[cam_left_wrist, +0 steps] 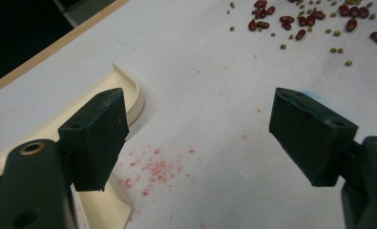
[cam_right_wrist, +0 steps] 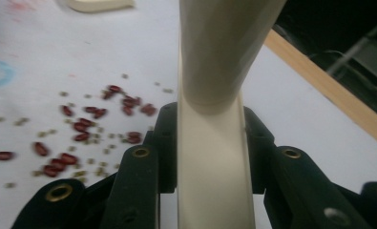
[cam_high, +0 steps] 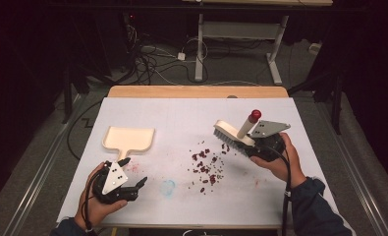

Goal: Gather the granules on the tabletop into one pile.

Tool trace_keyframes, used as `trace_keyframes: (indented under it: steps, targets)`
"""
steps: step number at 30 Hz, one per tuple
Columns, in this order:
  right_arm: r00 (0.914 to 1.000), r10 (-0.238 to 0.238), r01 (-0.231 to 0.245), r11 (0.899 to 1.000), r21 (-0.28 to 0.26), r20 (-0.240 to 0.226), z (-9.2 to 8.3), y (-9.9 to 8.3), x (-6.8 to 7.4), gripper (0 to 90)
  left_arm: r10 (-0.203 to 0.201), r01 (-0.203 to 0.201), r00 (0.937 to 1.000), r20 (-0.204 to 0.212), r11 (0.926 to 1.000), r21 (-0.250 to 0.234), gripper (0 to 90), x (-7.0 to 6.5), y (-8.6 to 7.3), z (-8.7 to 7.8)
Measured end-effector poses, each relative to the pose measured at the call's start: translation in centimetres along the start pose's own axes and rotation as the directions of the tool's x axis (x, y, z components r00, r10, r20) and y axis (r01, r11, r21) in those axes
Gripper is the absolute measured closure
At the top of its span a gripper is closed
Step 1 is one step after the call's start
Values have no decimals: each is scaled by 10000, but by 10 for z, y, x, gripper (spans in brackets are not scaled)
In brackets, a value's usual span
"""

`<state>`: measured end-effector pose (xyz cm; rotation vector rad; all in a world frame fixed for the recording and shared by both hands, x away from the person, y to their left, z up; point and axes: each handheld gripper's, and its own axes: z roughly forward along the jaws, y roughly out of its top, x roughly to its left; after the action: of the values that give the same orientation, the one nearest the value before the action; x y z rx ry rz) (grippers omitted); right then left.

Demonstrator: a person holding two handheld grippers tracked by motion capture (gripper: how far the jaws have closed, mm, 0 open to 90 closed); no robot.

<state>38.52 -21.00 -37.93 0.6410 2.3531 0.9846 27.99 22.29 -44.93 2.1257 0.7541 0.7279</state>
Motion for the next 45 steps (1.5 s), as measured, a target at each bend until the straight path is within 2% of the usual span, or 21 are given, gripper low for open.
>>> trace_keyframes:
  steps: [2, 3, 5, 7, 8, 13, 14, 15, 17, 18, 19, 20, 22, 25, 31, 36, 38, 41, 45]
  targets:
    - [9992, -117, 110, 9998, 173, 389, 6, 0, -6, 676, -39, 39, 10000, 25, 10000, 28, 204, 0, 0, 1]
    - [9972, -175, 153, 9994, 309, 730, 10, 0, -8, 676, -57, 57, 10000, 62, 10000, 81, 203, -1, -1, 3]
    - [9900, -303, 227, 9981, 565, 1376, 19, 1, -13, 676, -77, 76, 10000, 63, 9998, 184, 204, -2, -1, 5]
    - [9841, -124, 15, 9981, 616, 1769, 29, 1, -18, 677, -23, 19, 9999, 112, 9996, 289, 204, -4, -1, 7]
    - [9801, -184, 45, 9975, 706, 1975, 34, 0, -20, 676, 30, -34, 9999, 137, 9995, 311, 204, -4, -1, 8]
    - [9637, -566, 148, 9871, 1597, 2608, 70, 0, -20, 676, 208, -219, 9995, 251, 9989, 424, 204, -5, 0, 12]
    - [9629, -615, 161, 9850, 1718, 2627, 75, 0, -20, 677, 178, -189, 9994, 281, 9990, 411, 203, -5, 0, 13]
    - [9660, -615, 121, 9810, 1937, 2510, 83, -1, -18, 677, 178, -189, 9994, 281, 9990, 411, 204, -5, 0, 13]
    - [9731, -425, -11, 9820, 1889, 2266, 89, 0, -13, 677, 204, -219, 9993, 323, 9986, 483, 204, -6, 0, 14]
    - [9731, -425, -11, 9820, 1889, 2266, 89, 0, -13, 677, 219, -236, 9992, 328, 9984, 522, 204, -6, 0, 14]
    - [9689, -955, 442, 9745, 2199, 2284, 92, 4, -5, 676, 273, -294, 9990, 348, 9977, 603, 203, -7, -1, 14]
    - [9701, -1030, 536, 9740, 2203, 2197, 93, 4, -2, 676, 292, -314, 9990, 350, 9976, 619, 203, -7, -1, 14]
    - [9763, -1037, 611, 9741, 2179, 1897, 94, 5, 6, 676, 344, -368, 9987, 369, 9971, 661, 203, -9, 0, 14]
    - [9789, -1260, 905, 9733, 2111, 1610, 93, 8, 17, 675, 401, -428, 9984, 394, 9966, 704, 203, -10, 0, 14]
    - [9869, -1335, 1165, 9782, 1719, 908, 91, 14, 40, 675, 451, -490, 9978, 478, 9953, 831, 203, -9, 0, 17]
    - [9825, -1816, 1729, 9722, 1580, 421, 90, 20, 62, 674, 458, -502, 9975, 533, 9953, 825, 203, -9, 0, 16]
    - [9821, -1870, 1818, 9720, 1487, 223, 89, 21, 69, 674, 460, -505, 9974, 560, 9952, 834, 204, -9, 0, 16]
    - [9786, -2059, 2045, 9679, 1458, -57, 85, 22, 74, 674, 490, -537, 9972, 568, 9949, 849, 203, -10, 0, 16]
    - [9776, -2080, 2105, 9694, 1267, -325, 78, 22, 80, 675, 540, -591, 9968, 588, 9943, 887, 203, -10, 0, 16]
